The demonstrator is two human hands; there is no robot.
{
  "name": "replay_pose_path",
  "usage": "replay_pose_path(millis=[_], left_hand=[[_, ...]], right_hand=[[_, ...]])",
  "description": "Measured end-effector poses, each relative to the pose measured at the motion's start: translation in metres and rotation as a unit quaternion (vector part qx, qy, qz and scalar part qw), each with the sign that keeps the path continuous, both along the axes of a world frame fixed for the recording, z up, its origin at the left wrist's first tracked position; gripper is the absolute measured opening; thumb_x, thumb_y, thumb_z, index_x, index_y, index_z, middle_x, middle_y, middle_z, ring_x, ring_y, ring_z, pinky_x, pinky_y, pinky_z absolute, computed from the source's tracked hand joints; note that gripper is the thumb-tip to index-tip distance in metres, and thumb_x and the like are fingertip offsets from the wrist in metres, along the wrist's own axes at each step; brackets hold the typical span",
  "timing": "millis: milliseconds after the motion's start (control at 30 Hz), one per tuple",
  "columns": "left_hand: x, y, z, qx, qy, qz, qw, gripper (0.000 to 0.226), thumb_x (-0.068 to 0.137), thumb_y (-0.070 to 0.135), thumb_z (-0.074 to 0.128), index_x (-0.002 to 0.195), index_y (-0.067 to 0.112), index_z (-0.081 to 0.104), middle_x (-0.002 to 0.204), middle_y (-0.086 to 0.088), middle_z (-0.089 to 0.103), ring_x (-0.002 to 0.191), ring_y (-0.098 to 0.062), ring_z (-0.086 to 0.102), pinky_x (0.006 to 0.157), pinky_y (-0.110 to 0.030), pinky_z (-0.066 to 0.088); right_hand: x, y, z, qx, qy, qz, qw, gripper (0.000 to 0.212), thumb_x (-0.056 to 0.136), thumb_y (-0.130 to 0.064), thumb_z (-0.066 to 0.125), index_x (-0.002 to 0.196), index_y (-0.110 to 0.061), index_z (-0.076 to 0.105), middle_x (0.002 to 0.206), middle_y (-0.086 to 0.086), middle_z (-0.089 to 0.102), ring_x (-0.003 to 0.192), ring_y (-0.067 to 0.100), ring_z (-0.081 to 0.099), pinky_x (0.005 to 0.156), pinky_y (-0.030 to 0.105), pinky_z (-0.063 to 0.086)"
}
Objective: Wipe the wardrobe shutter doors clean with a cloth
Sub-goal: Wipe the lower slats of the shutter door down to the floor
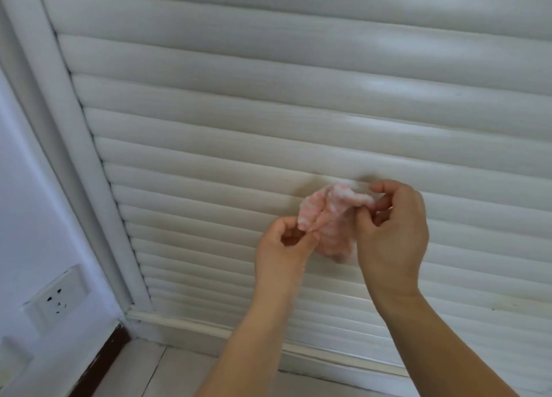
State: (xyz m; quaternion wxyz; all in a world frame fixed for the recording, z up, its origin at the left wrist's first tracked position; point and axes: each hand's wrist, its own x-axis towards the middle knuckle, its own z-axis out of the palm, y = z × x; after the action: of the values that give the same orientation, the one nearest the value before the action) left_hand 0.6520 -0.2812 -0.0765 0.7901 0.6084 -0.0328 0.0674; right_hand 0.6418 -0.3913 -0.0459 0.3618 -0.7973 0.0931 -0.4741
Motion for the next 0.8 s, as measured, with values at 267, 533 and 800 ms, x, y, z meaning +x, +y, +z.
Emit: replay_pose_path(millis=[267,533,800], left_hand=[[0.019,0.020,-0.011,0.058,0.012,0.065,0.996,0.029,0.080,-0.001,0.067,0.082,0.027,0.057,0.077,0.003,0.057,0.068,-0.007,0.053,0.065,-0.013,0.044],[0.018,0.040,-0.019,0.121,-0.008,0.083,0.989,0.033,0.078,-0.001,0.067,0.080,0.030,0.056,0.078,0.007,0.059,0.073,-0.010,0.054,0.072,-0.020,0.045],[0.014,0.055,-0.017,0.167,-0.030,0.091,0.981,0.035,0.077,0.002,0.068,0.079,0.034,0.055,0.081,0.011,0.058,0.077,-0.012,0.054,0.079,-0.028,0.045]], right_hand=[[0.032,0.025,-0.010,-0.168,-0.139,0.014,0.976,0.020,0.075,0.010,0.067,0.091,-0.002,0.064,0.092,0.013,0.057,0.082,0.017,0.050,0.072,0.023,0.042],[0.027,-0.009,-0.052,-0.479,-0.045,0.009,0.877,0.048,0.081,0.003,0.057,0.129,0.003,0.053,0.126,0.021,0.056,0.108,0.035,0.055,0.095,0.039,0.039],[0.025,-0.018,-0.021,-0.545,-0.133,-0.103,0.821,0.023,0.085,-0.010,0.059,0.098,-0.020,0.075,0.109,0.001,0.065,0.099,0.025,0.048,0.084,0.038,0.033]])
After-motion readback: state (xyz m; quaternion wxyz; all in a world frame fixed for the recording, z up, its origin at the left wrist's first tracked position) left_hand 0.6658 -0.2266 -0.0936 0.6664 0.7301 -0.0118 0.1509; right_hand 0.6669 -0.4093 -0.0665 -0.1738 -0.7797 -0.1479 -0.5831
